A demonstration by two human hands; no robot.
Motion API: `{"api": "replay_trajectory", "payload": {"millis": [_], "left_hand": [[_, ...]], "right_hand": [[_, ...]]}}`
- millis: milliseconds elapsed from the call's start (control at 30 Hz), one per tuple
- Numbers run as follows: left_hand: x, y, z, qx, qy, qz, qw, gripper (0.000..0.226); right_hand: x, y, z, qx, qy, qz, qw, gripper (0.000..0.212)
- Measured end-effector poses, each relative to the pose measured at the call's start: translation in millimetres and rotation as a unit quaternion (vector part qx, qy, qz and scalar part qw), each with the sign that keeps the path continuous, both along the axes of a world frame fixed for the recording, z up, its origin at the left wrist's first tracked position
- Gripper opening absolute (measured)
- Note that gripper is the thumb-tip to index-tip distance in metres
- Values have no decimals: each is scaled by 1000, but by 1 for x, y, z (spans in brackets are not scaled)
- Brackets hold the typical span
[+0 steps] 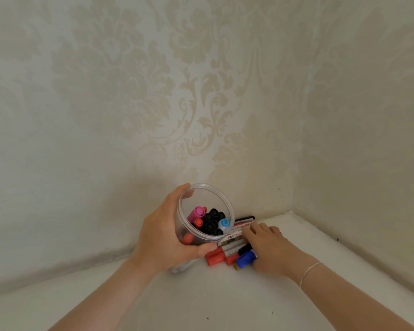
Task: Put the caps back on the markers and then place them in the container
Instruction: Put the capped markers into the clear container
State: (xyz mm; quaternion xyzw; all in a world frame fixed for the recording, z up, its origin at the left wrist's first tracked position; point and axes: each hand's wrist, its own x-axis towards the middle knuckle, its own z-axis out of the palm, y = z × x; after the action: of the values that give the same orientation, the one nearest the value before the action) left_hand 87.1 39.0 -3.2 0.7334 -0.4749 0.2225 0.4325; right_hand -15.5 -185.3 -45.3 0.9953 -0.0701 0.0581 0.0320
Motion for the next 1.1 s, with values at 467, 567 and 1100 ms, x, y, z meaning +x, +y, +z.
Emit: {"api": "replay_trajectory", "payload": {"millis": [467, 567, 1100], "left_hand": [[-2, 2, 0, -1, -9, 7, 1000, 109], [-2, 2, 0, 1, -18, 6, 1000, 108], [-6, -1, 1, 18, -36, 12, 999, 109]], "right_hand": [[-19, -1, -4, -71, -2, -27, 997, 49], [-22, -7, -12, -98, -74, -36, 992, 46], [-36, -28, -6, -56, -218, -71, 972, 63]]}}
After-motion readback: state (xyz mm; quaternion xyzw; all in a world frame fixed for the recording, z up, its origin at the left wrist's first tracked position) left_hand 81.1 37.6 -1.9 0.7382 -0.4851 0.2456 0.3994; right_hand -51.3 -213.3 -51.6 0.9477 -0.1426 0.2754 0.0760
